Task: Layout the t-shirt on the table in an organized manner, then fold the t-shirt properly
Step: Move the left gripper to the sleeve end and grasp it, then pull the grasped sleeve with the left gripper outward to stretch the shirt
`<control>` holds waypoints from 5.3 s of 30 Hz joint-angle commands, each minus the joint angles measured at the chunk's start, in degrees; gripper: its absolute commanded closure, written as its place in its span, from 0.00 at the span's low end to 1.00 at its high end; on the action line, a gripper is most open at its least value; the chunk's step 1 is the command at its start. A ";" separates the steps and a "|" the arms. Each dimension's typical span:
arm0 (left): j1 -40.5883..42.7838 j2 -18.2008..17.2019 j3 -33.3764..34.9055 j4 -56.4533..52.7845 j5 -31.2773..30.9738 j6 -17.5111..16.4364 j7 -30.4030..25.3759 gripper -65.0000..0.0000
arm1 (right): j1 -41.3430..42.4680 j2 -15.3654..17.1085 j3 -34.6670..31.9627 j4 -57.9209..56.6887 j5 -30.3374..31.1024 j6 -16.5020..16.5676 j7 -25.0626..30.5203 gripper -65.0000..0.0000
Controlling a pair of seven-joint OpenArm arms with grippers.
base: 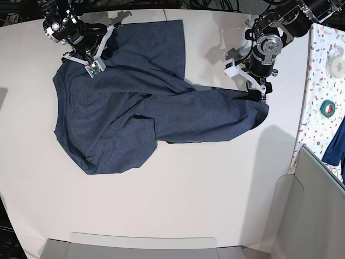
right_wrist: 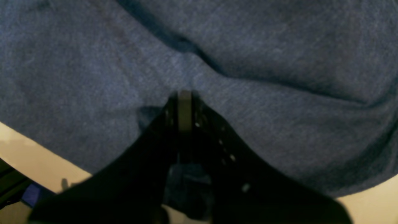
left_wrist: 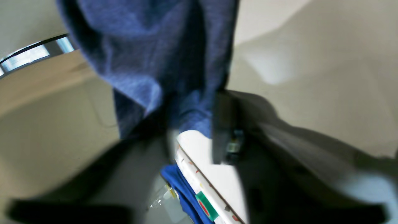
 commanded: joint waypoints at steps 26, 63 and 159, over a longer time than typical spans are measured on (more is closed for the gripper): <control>-0.27 0.56 -14.28 10.87 -3.50 -1.97 -0.74 1.00 | -0.27 1.39 0.18 0.22 -1.11 -0.29 -1.19 1.00; 8.70 11.46 -61.58 13.50 -82.09 -2.50 22.91 0.67 | -0.45 -0.19 0.09 0.22 -7.61 0.15 -1.19 1.00; -43.70 33.88 -68.87 -17.44 -92.82 -2.50 20.54 1.00 | -0.80 1.57 0.01 0.22 -7.52 0.23 -4.71 1.00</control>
